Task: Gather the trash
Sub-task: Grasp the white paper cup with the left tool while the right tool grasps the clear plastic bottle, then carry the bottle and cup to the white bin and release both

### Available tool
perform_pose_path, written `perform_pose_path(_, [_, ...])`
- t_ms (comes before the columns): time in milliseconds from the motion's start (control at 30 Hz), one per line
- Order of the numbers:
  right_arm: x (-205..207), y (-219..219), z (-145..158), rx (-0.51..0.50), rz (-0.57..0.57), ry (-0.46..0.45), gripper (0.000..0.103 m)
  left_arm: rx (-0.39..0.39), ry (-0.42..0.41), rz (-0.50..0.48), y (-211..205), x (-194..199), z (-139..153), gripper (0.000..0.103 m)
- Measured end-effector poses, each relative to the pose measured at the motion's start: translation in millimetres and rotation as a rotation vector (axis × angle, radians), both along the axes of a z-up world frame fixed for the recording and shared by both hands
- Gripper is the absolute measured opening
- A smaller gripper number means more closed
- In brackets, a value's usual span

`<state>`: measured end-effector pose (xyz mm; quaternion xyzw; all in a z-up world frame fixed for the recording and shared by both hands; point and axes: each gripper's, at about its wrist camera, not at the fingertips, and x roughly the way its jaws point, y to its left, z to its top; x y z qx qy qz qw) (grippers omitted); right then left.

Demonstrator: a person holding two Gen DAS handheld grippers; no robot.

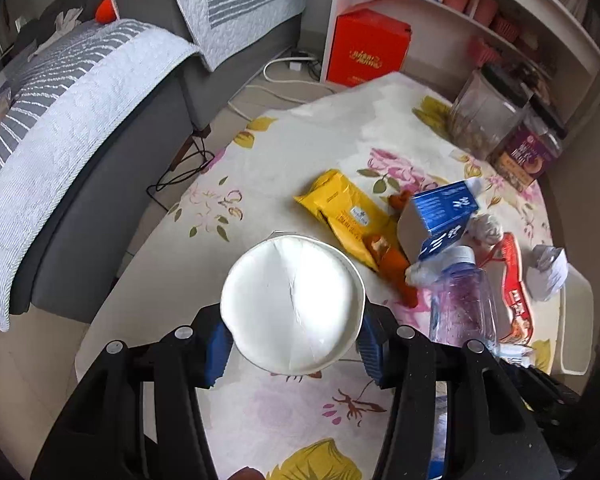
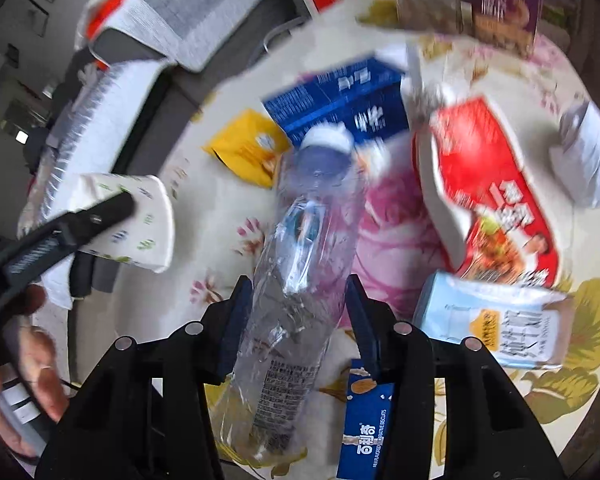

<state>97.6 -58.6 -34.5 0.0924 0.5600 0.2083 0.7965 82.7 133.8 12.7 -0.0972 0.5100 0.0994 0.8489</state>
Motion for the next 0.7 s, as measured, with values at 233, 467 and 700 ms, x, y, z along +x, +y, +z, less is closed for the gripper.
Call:
perform_pose_path(233, [-3.9,-21.3,29.7,0.01,-0.023,-0.125,0.042,-0.015,-0.062,-0.02,-10.8,0.1,11.7,0.052])
perform_pose_path(467, [-3.3,-45.7,44.1,0.016,-0.085,-0.197,0.042,-0.052,-0.109,-0.034,-24.1,2.1,20.5,0.052])
perform_pose_path(700, [-4.7,-88.7,68.4,0.002,-0.172,-0.29,0.042,-0.079,-0.152,-0.067,-50.4,8.3,26.8,0.052])
